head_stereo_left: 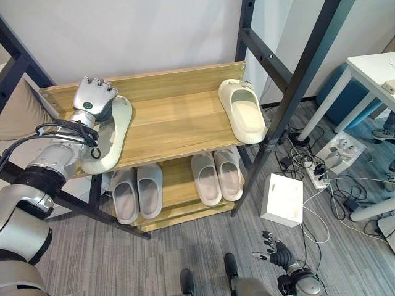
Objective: Arrange the slippers neatly on the shoe rack.
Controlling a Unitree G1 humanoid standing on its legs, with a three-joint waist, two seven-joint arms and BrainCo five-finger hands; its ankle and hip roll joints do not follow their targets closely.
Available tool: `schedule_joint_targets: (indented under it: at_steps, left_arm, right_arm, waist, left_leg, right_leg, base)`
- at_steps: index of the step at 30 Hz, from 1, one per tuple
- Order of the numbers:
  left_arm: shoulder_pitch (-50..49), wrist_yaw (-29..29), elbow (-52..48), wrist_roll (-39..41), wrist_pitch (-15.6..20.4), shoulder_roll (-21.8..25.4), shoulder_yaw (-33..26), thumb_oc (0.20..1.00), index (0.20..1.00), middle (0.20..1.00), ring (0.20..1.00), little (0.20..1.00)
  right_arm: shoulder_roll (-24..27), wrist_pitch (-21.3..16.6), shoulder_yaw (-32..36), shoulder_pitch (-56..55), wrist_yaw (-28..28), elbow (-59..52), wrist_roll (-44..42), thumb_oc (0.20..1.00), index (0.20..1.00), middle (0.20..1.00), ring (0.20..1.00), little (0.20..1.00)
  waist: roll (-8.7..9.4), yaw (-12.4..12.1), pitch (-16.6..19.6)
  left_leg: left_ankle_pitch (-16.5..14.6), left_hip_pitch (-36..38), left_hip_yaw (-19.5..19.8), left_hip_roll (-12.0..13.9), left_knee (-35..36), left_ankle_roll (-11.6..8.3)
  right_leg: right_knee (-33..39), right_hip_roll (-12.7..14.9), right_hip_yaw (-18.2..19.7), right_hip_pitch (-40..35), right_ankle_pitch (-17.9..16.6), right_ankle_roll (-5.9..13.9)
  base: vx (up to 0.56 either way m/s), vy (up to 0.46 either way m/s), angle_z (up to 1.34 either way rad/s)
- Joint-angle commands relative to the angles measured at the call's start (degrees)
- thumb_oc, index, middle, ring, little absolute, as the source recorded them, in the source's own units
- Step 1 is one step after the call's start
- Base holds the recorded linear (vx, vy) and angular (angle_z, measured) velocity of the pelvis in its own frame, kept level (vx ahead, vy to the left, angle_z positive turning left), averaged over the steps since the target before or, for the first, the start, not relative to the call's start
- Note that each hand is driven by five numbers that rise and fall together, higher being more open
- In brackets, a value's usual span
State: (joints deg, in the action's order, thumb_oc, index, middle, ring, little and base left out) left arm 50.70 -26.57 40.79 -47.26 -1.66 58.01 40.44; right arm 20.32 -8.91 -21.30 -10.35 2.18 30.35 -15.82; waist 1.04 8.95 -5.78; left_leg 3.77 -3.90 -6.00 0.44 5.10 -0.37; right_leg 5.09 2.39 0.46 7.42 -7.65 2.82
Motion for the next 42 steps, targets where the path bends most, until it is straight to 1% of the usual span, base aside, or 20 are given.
schedule_joint_targets:
  at_steps: [1, 2, 3, 4, 5, 7, 9, 13, 16, 19, 20, 25, 26, 27, 28, 33, 34, 35, 39, 42]
  left_arm:
    - [9.68, -1.67, 3.0, 3.04, -1.89, 1.18, -1.46, 0.2, 0.2, 0.2, 0.2, 0.2]
    - [9.65, -1.64, 2.95, 3.03, -1.91, 1.19, -1.49, 0.2, 0.2, 0.2, 0.2, 0.2]
    - [9.19, -1.92, -2.8, 2.17, -1.48, 0.14, -2.12, 0.2, 0.2, 0.2, 0.2, 0.2]
    - [9.07, -1.84, -2.93, 2.13, -1.52, 0.17, -2.24, 0.2, 0.2, 0.2, 0.2, 0.2]
    - [8.74, -2.07, -6.43, 1.31, -1.52, -1.19, -2.98, 0.2, 0.2, 0.2, 0.2, 0.2]
    - [8.14, -1.91, -9.11, 0.78, -1.57, -1.82, -3.97, 0.2, 0.2, 0.2, 0.2, 0.2]
    - [7.83, -1.5, -13.41, -1.0, -1.51, -4.33, -4.95, 0.2, 0.2, 0.2, 0.2, 0.2]
    - [9.99, -0.69, -14.52, -2.62, -1.32, -6.31, -3.26, 0.2, 0.2, 0.2, 0.2, 0.2]
    - [14.07, -0.11, -11.68, -3.42, -1.72, -8.42, 0.42, 0.2, 0.2, 0.2, 0.2, 0.2]
    - [16.06, 0.44, -9.59, -3.45, -1.86, -9.25, 2.35, 0.2, 0.2, 0.2, 0.2, 0.2]
    - [17.39, 0.97, -7.39, -3.67, -2.0, -9.83, 4.01, 0.2, 0.2, 0.2, 0.2, 0.2]
    - [20.4, 1.47, -2.89, -3.57, -2.3, -10.61, 7.05, 0.2, 0.2, 0.2, 0.2, 0.2]
    - [22.04, 1.7, 1.22, -2.87, -2.65, -11.5, 8.58, 0.2, 0.2, 0.2, 0.2, 0.2]
    - [22.13, 1.63, 1.35, -2.83, -2.63, -11.58, 8.68, 0.2, 0.2, 0.2, 0.2, 0.2]
    - [23.37, 1.65, 4.5, -1.94, -2.73, -12.56, 9.49, 0.2, 0.2, 0.2, 0.2, 0.2]
    - [25.55, 1.99, 8.24, -0.69, -3.43, -14.0, 10.52, 0.2, 0.2, 0.2, 0.2, 0.2]
    - [25.92, 2.01, 9.2, -0.42, -3.61, -14.37, 10.54, 0.696, 0.696, 0.696, 0.696, 0.696]
    - [25.96, 1.98, 9.26, -0.41, -3.6, -14.41, 10.57, 1.0, 1.0, 1.0, 1.0, 1.0]
    - [27.21, 3.44, 11.52, -0.22, -3.71, -15.86, 11.6, 1.0, 1.0, 1.0, 1.0, 1.0]
    - [27.39, 3.81, 9.17, 0.2, -3.51, -15.74, 11.11, 1.0, 1.0, 1.0, 1.0, 1.0]
  right_arm:
    - [0.41, -2.65, 2.21, 1.65, 0.43, -4.31, -1.4, 1.0, 1.0, 1.0, 1.0, 1.0]
    - [0.42, -2.64, 2.22, 1.64, 0.43, -4.32, -1.4, 1.0, 1.0, 1.0, 1.0, 1.0]
    - [-0.07, -2.41, 2.34, 1.44, 0.63, -4.08, -1.42, 1.0, 1.0, 1.0, 1.0, 1.0]
    - [-0.04, -2.41, 2.33, 1.42, 0.62, -4.08, -1.41, 1.0, 1.0, 1.0, 1.0, 1.0]
    - [-0.26, -2.31, 2.41, 1.33, 0.73, -3.96, -1.2, 1.0, 1.0, 1.0, 1.0, 1.0]
    - [-0.37, -2.1, 2.67, 1.15, 0.87, -3.98, -0.89, 1.0, 1.0, 1.0, 1.0, 1.0]
    - [-0.6, -1.63, 3.01, 0.89, 0.9, -4.2, -0.6, 1.0, 1.0, 1.0, 1.0, 1.0]
    - [-0.14, -1.34, 3.53, 0.63, 0.86, -4.96, -0.85, 1.0, 1.0, 1.0, 1.0, 1.0]
    - [0.83, -1.24, 4.17, 0.03, 0.89, -6.35, -1.98, 1.0, 1.0, 1.0, 1.0, 1.0]
    - [1.28, -1.31, 4.63, -0.5, 0.67, -6.99, -2.72, 1.0, 1.0, 1.0, 1.0, 1.0]
    - [1.7, -1.36, 4.87, -1.04, 0.64, -7.24, -3.18, 1.0, 1.0, 1.0, 1.0, 1.0]
    - [2.31, -1.51, 5.54, -1.76, 0.61, -7.52, -3.99, 1.0, 1.0, 1.0, 1.0, 1.0]
    - [2.88, -1.72, 5.83, -2.39, 0.55, -7.87, -4.37, 1.0, 1.0, 1.0, 1.0, 1.0]
    - [2.86, -1.71, 5.87, -2.39, 0.54, -7.88, -4.37, 1.0, 1.0, 1.0, 1.0, 1.0]
    - [3.33, -1.83, 6.0, -2.72, 0.51, -7.98, -4.65, 1.0, 1.0, 1.0, 1.0, 1.0]
    - [3.84, -1.77, 6.24, -3.4, 0.37, -8.04, -4.37, 1.0, 1.0, 1.0, 1.0, 1.0]
    - [3.77, -1.76, 6.17, -3.43, 0.32, -7.96, -4.4, 1.0, 1.0, 1.0, 1.0, 1.0]
    - [3.76, -1.76, 6.19, -3.43, 0.32, -7.96, -4.4, 1.0, 1.0, 1.0, 1.0, 1.0]
    - [3.6, -1.42, 6.05, -3.65, 0.19, -7.42, -4.51, 1.0, 1.0, 1.0, 1.0, 1.0]
    - [2.75, -1.11, 6.04, -3.59, 0.1, -6.71, -4.67, 1.0, 1.0, 1.0, 1.0, 1.0]
  waist:
    - [-0.85, 0.15, -1.53]
    - [-0.85, 0.12, -1.55]
    - [-0.91, 0.02, -1.56]
    - [-0.93, 0.03, -1.59]
    - [-1.0, -0.03, -1.66]
    - [-1.04, -0.09, -1.65]
    - [-1.31, 0.13, -1.77]
    - [-1.57, 0.64, -1.83]
    - [-2.04, 1.72, -1.9]
    - [-2.34, 2.32, -1.94]
    - [-2.62, 3.05, -1.92]
    - [-2.99, 3.96, -1.79]
    - [-3.23, 4.81, -1.8]
    - [-3.22, 4.75, -1.8]
    - [-3.35, 5.43, -1.79]
    - [-3.68, 6.48, -1.57]
    - [-3.73, 6.55, -1.54]
    - [-3.72, 6.53, -1.56]
    - [-3.96, 6.72, -1.29]
    - [-4.03, 6.07, -0.94]
  left_leg:
    - [-10.96, 5.03, -0.36, -1.1, -0.1, 1.36]
    - [-10.97, 5.05, -0.38, -1.1, -0.1, 1.36]
    - [-11.14, 5.56, -0.28, -1.11, -0.1, 1.42]
    - [-11.15, 5.6, -0.28, -1.11, -0.1, 1.42]
    - [-11.29, 5.96, -0.15, -1.12, -0.1, 1.4]
    - [-11.09, 5.93, -0.11, -1.15, -0.1, 1.41]
    - [-11.51, 6.54, 0.26, -1.11, -0.1, 1.38]
    - [-11.25, 6.58, 0.33, -1.06, -0.1, 1.31]
    - [-11.44, 6.69, -0.17, -0.87, -0.1, 1.17]
    - [-11.38, 6.68, -0.68, -0.74, -0.1, 1.08]
    - [-11.29, 6.56, -1.05, -0.66, -0.1, 0.98]
    - [-11.16, 6.37, -1.67, -0.4, -0.1, 0.83]
    - [-11.1, 6.33, -2.22, -0.18, -0.1, 0.74]
    - [-11.1, 6.32, -2.24, -0.18, -0.1, 0.73]
    - [-11.03, 6.25, -2.67, -0.09, -0.1, 0.63]
    - [-11.06, 6.4, -3.5, 0.1, -0.1, 0.51]
    - [-11.1, 6.48, -3.57, 0.14, -0.1, 0.52]
    - [-11.1, 6.5, -3.58, 0.14, -0.1, 0.51]
    - [-11.26, 7.17, -3.5, 0.21, -0.1, 0.41]
    - [-11.27, 7.69, -2.38, 0.18, -0.1, 0.4]
  right_leg:
    - [-0.09, 0.36, -1.4, -6.25, 10.27, 4.77]
    - [-0.09, 0.36, -1.38, -6.26, 10.27, 4.77]
    - [-0.09, 0.39, -1.33, -6.71, 10.57, 4.66]
    - [-0.09, 0.39, -1.33, -6.75, 10.58, 4.66]
    - [-0.09, 0.44, -1.57, -7.18, 10.81, 4.56]
    - [-0.09, 0.49, -1.67, -7.19, 10.76, 4.45]
    - [-0.09, 0.47, -2.04, -8.01, 11.31, 4.35]
    - [-0.09, 0.43, -2.04, -8.05, 11.24, 4.18]
    - [-0.09, 0.19, -1.48, -7.92, 11.38, 4.25]
    - [-0.09, 0.07, -1.01, -7.74, 11.32, 4.19]
    - [-0.09, -0.08, -0.63, -7.49, 11.2, 4.16]
    - [-0.09, -0.31, -0.08, -7.03, 11.01, 4.13]
    - [-0.09, -0.47, 0.48, -6.7, 10.92, 4.05]
    - [-0.09, -0.48, 0.5, -6.68, 10.91, 4.04]
    - [-0.09, -0.61, 0.95, -6.41, 10.87, 3.97]
    - [-0.09, -0.89, 1.63, -6.2, 10.84, 3.91]
    - [-0.09, -0.92, 1.71, -6.25, 10.87, 3.87]
    - [-0.09, -0.92, 1.71, -6.26, 10.87, 3.87]
    - [-0.09, -1.01, 1.51, -7.06, 11.32, 3.66]
    - [-0.09, -0.98, 0.52, -8.11, 11.79, 3.39]
  base:
    - [0.0, -0.003, -0.14]
    - [0.01, -0.019, -0.17]
    - [0.01, -0.015, -0.13]
    - [0.0, -0.032, -0.05]
    - [0.0, 0.0, 0.0]
    - [-0.01, -0.016, 0.01]
    - [-0.01, -0.047, 0.0]
    - [-0.02, -0.057, -0.01]
    - [-0.02, -0.067, -0.03]
    - [-0.01, -0.055, -0.04]
    - [-0.01, -0.06, -0.06]
    - [0.0, -0.057, -0.11]
    - [0.01, -0.057, -0.23]
    - [0.01, -0.086, -0.15]
    - [0.01, -0.029, -0.03]
    - [0.02, -0.049, -0.12]
    - [0.01, -0.024, -0.07]
    - [0.01, -0.031, -0.05]
    - [0.01, -0.024, -0.01]
    - [0.0, -0.034, 0.04]
